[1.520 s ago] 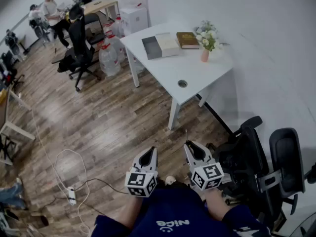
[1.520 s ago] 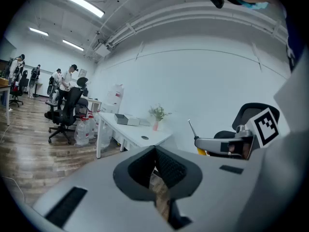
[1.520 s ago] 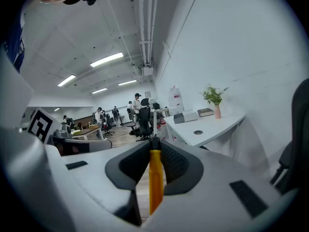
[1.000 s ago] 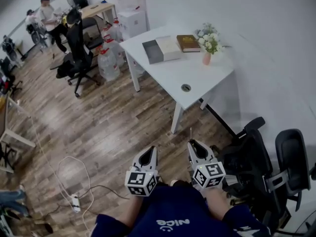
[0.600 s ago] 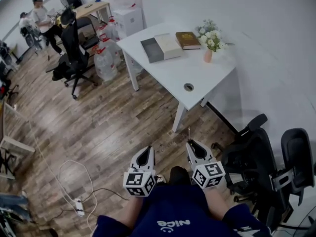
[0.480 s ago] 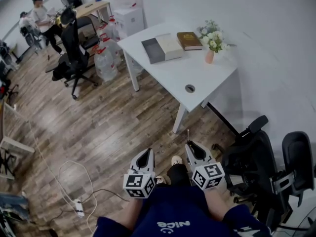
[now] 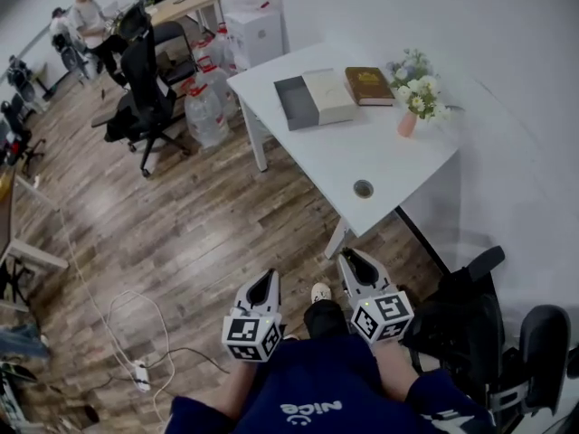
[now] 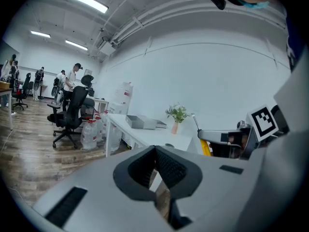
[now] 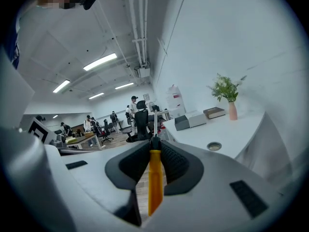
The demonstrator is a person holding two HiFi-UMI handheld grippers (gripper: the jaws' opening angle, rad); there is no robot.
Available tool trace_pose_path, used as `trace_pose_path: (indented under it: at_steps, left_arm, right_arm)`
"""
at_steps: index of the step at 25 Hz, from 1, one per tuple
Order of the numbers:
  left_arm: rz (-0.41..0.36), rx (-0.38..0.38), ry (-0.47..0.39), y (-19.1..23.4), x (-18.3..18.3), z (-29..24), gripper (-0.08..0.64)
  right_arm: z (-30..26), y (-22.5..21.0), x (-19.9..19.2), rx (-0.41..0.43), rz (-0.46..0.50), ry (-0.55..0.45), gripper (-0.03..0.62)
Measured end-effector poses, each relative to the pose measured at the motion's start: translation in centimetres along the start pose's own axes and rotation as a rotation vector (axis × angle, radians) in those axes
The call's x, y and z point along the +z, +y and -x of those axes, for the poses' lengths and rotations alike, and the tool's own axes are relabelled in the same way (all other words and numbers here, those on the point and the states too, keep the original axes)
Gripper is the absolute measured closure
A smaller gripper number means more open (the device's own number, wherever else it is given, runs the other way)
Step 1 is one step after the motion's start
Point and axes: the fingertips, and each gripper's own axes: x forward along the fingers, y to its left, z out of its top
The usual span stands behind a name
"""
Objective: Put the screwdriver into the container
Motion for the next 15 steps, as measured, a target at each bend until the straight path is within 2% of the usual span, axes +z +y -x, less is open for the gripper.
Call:
trace_pose_path:
  at_steps: [6,10,15]
  left_arm:
    - [0.004,0.041,-0.034,0.7,3.9,-6.4,0.543]
    - [0.007,0.063,-0.038,0.7,5.0,-10.0,0.543]
    - [0.014,0.065,-0.045,0.2,5.6,-14.1,0.543]
  right_arm:
    - [-6.3,-4.4,5.5,0.06,0.035,-0.03,0.503]
    - [-9.5,-7.7,6.9,0.076,-0.015,-0.024,0.503]
    - [-11.8,-11.1,8.4,0.081,0.005,-0.029,0.503]
